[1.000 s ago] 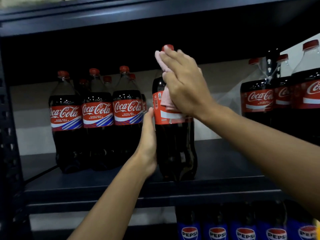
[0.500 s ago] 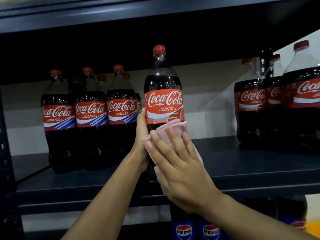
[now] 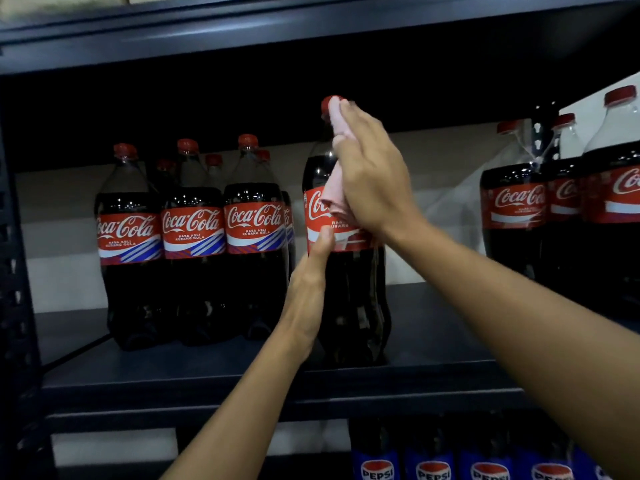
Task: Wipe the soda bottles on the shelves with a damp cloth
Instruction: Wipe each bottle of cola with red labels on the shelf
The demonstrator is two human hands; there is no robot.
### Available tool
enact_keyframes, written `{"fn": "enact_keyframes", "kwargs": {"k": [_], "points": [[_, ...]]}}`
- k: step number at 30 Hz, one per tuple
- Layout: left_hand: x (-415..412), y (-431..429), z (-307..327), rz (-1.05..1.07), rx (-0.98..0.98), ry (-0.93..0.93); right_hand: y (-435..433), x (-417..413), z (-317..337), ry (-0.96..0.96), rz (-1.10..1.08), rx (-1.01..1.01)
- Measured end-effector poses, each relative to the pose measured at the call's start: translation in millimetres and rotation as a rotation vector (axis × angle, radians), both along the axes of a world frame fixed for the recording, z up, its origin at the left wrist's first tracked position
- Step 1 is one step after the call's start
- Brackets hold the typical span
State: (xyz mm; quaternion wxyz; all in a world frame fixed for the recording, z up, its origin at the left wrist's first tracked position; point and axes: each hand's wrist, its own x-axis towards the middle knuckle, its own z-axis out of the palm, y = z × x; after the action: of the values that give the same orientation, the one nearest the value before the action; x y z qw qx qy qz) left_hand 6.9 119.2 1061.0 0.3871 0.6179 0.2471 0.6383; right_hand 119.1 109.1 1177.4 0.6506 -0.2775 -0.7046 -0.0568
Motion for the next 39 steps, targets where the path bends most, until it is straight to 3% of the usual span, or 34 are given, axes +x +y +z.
{"fn": "enact_keyframes", "kwargs": {"k": [3,7,10,14,16,19,22,24,29,35,39], "points": [[4.5,-0.5,-1.1,0.007,-0.034,0.062,-3.8,8.8,-10.2,0.157,0.14,-0.082],[26.4,-5.9,0.6,0.009,-0.061,0.011,0.7,21.6,-44.3,0.293,0.236,-0.248],[50.9,-11.5,4.5,-0.09,-0.131,-0.103,3.8,41.0,-78.2,0.238,0.216,-0.337],[79.3,-11.0,13.3,-0.184,-0.179,-0.207,-10.6,73.7,-115.2,0.037,0.017,-0.323],[90.9,-7.3,21.9,-0.226,-0.226,-0.282,-19.7,86.4,-127.6,-0.056,-0.1,-0.202],[111.3,-8.6,33.9,-0.366,-0.316,-0.381,-27.4,103.9,-131.4,-0.137,-0.242,0.182],[130.9,-15.4,40.2,-0.443,-0.33,-0.378,-22.2,124.3,-117.6,-0.151,-0.37,0.533],[142.1,-16.4,41.3,-0.423,-0.315,-0.361,-23.9,137.0,-99.6,-0.124,-0.386,0.633],[163.7,-21.1,46.6,-0.358,-0.34,-0.331,-34.4,146.7,-63.6,0.095,-0.309,0.539],[172.6,-18.2,45.6,-0.387,-0.174,-0.307,-34.2,148.3,-108.4,0.046,-0.388,0.567],[174.4,-18.4,46.5,-0.281,-0.35,-0.25,-33.9,158.3,-94.6,0.133,-0.341,0.456]]}}
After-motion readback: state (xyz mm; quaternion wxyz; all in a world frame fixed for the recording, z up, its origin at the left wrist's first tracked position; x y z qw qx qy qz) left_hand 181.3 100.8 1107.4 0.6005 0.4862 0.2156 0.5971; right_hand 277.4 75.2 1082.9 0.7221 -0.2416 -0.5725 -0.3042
